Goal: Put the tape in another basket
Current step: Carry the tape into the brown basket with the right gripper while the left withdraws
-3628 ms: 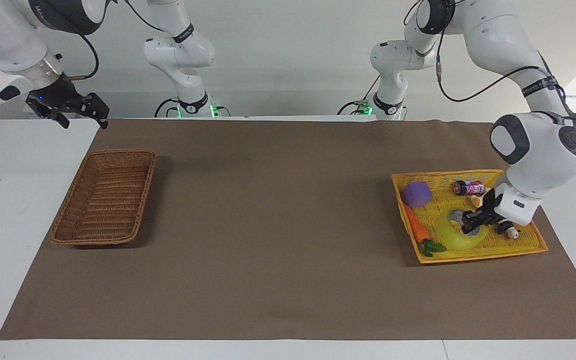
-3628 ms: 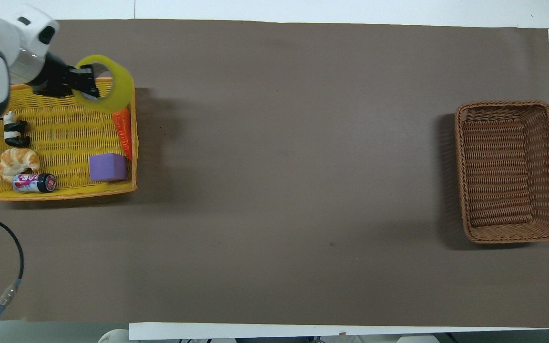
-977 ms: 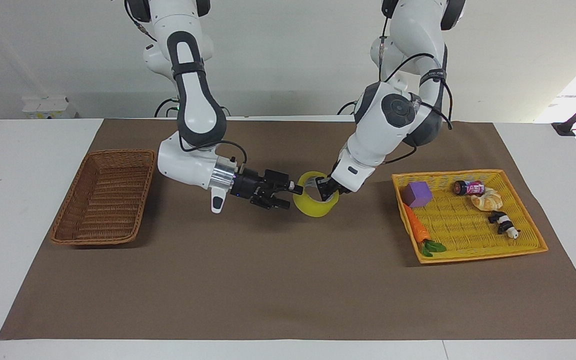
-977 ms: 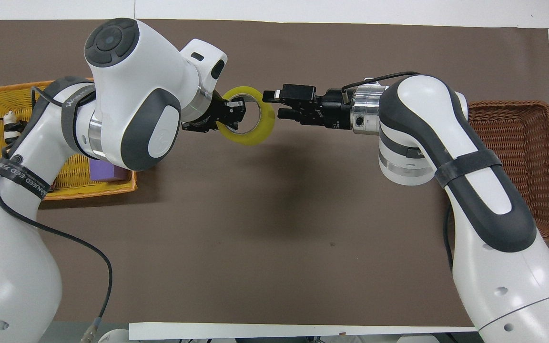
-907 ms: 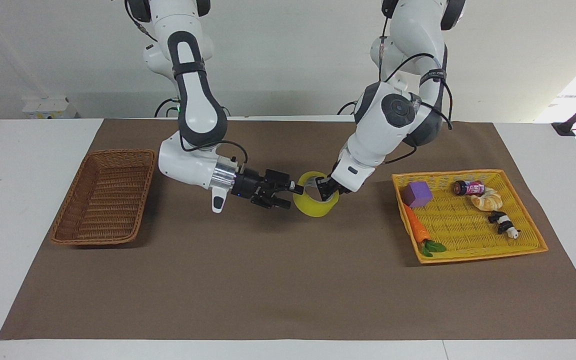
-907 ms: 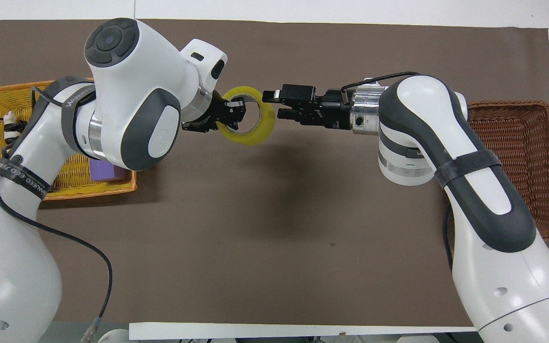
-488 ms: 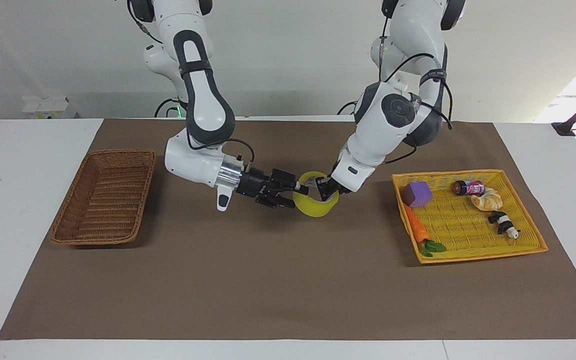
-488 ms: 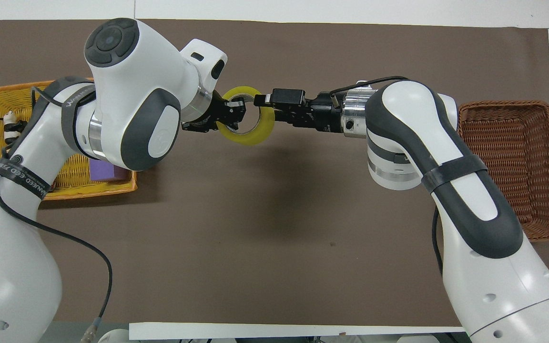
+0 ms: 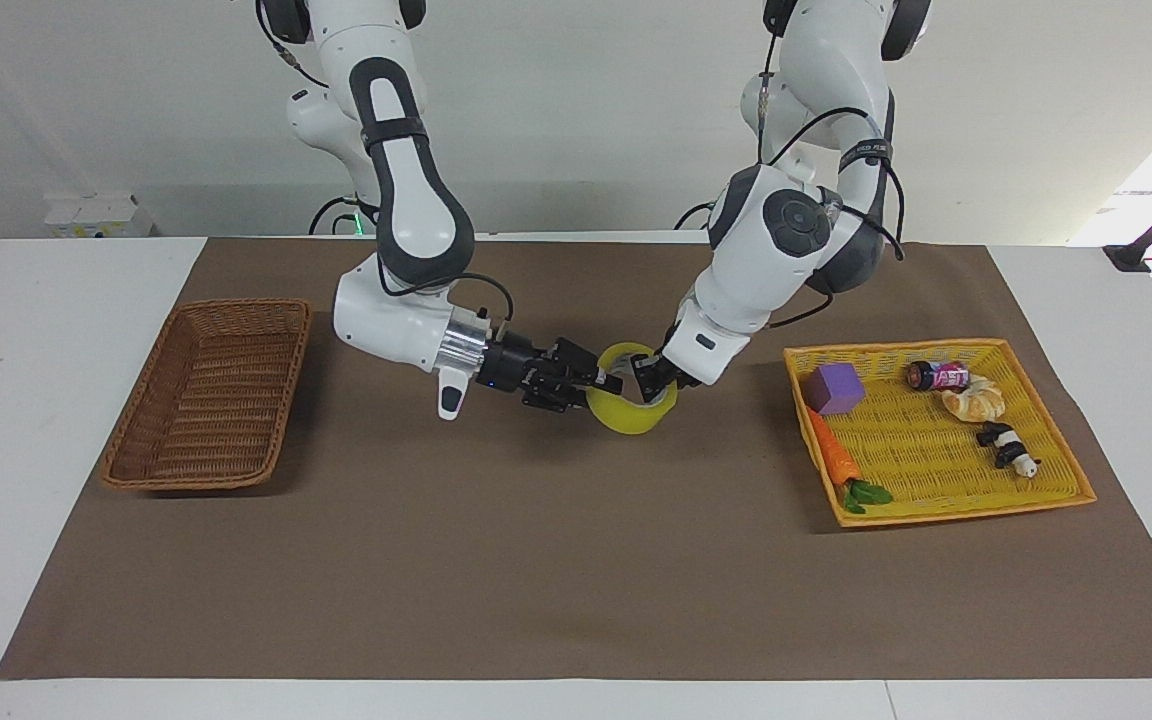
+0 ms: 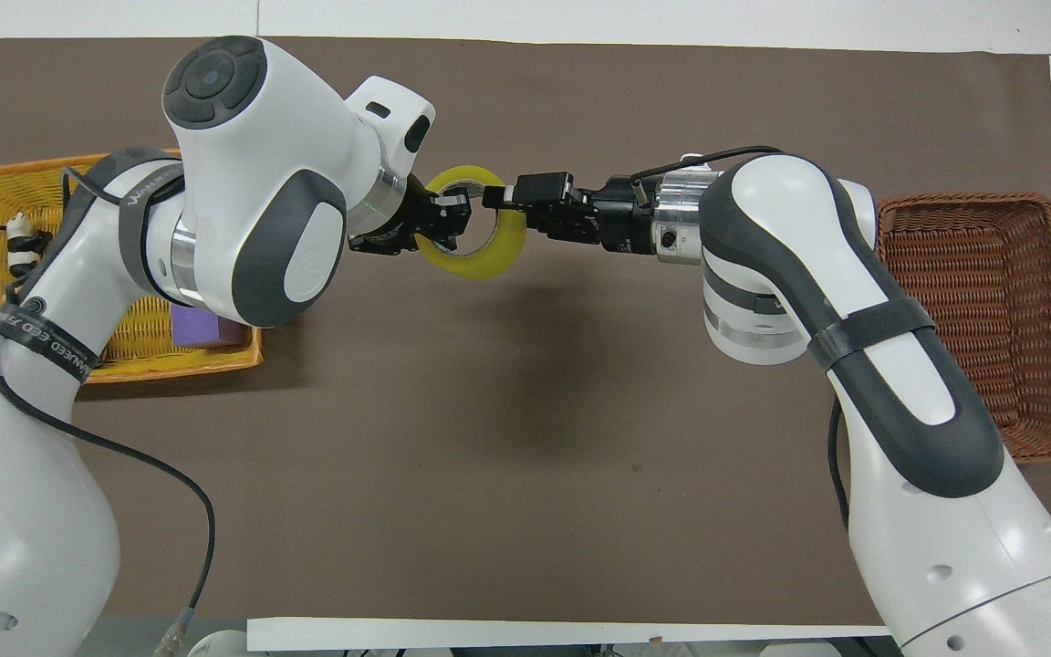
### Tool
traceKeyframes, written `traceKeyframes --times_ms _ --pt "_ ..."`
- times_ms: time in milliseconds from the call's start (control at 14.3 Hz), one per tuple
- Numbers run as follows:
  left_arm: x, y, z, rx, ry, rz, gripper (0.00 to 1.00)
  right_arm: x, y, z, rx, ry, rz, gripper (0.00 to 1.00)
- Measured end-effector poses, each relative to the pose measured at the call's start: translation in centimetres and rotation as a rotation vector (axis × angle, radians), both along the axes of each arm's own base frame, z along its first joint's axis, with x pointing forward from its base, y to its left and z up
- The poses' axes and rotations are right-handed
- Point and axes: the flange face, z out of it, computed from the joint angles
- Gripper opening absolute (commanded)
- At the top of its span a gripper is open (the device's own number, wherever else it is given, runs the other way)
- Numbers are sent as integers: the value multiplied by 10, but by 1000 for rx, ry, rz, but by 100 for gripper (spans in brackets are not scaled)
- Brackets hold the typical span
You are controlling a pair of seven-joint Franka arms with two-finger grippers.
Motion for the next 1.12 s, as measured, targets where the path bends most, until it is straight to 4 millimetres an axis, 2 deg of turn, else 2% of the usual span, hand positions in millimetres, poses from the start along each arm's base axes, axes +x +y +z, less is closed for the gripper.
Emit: traceKeyframes --times_ms 140,209,279,349,419,698,907,977,1116 --pt "0 0 0 0 0 1 8 0 0 0 0 0 0 0" --pt "0 0 0 0 1 1 14 0 0 0 0 0 0 0" --pt "0 0 0 -1 1 1 33 0 0 0 0 0 0 0" --pt "0 0 0 -1 0 1 63 0 0 0 0 0 0 0" --pt "0 0 2 -2 -2 1 100 0 -1 -1 -2 2 -2 0" --pt "0 3 17 -12 -19 11 100 0 -5 -6 -7 10 -8 0" --pt "3 14 42 -5 -9 14 100 0 -5 -7 -7 10 -8 0" --pt "7 24 55 2 -3 22 100 0 -5 -7 -7 10 -9 0" --pt "24 63 78 30 -24 73 100 1 -6 -7 -7 10 -10 0"
